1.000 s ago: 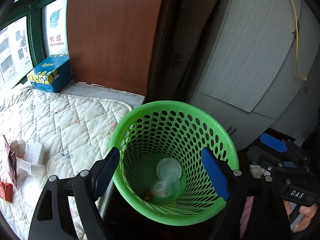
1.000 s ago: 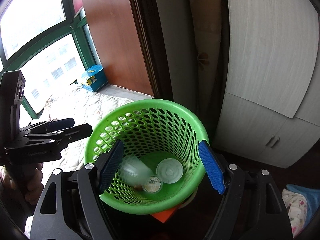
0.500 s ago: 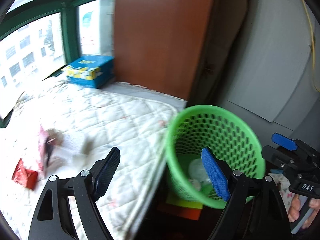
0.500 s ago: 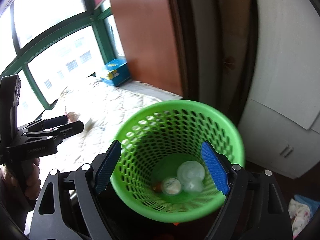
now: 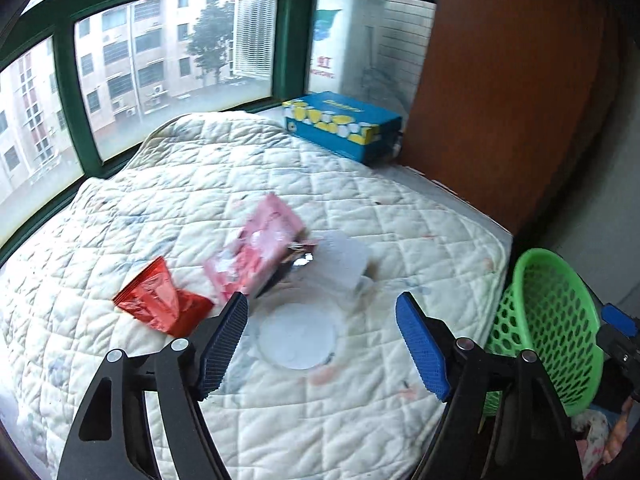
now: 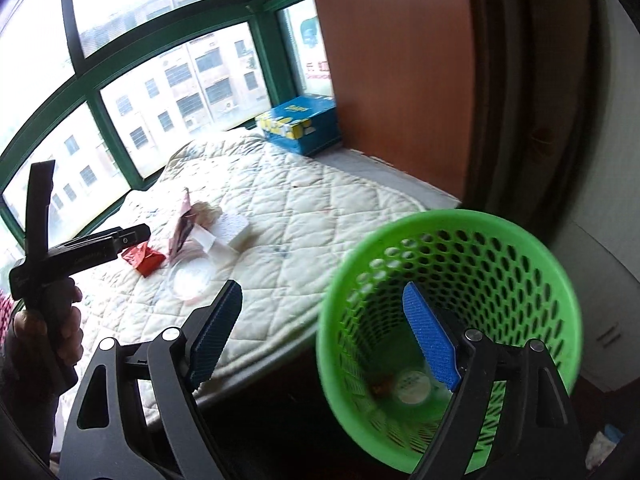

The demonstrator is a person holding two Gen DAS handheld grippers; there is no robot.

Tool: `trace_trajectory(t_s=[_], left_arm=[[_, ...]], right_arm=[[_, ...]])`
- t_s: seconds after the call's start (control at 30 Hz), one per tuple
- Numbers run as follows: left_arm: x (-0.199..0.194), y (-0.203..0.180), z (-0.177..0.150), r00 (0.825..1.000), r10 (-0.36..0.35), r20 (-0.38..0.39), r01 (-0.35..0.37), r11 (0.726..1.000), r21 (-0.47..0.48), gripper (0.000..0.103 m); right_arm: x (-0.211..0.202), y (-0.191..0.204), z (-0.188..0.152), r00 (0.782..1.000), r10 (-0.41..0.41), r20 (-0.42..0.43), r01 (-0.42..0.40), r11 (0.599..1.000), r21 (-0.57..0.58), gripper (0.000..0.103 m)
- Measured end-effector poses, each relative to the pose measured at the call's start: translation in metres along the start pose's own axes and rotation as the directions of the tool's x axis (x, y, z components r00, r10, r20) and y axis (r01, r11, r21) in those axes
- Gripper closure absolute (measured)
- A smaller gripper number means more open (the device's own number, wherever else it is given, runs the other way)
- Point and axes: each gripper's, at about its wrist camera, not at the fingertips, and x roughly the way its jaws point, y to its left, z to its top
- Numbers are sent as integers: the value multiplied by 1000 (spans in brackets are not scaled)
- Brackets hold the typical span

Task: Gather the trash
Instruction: 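Move both tools back over the red and pink wrappers on the bed, then grasp the red snack wrapper with the left tool while the right tool grasps the pink wrapper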

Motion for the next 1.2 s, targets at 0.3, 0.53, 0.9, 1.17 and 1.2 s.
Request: trace_trajectory(t_s=[0.3, 0.53, 0.9, 1.17, 1.2], left_arm=[[19, 112, -4, 985, 169, -46, -174, 974, -145, 24], [48, 173, -11, 977, 188, -105, -208, 949, -235, 23], [94, 204, -15, 986, 78, -147, -119, 947, -297, 23], [108, 208, -18, 989, 10, -147, -53, 955, -291, 36], [110, 209, -18, 989, 4, -146, -47, 955, -294, 40]], right_arm=[[34, 45, 12, 998, 58, -36, -60, 997, -58, 21], [61, 78, 22, 993, 94, -70, -100, 990, -99, 21], [101, 116, 31, 985, 125, -118, -142, 978, -151, 21], [129, 132, 39, 979, 141, -146, -165, 972, -169, 21], [132, 134, 40, 978, 143, -149, -168, 970, -173, 21]])
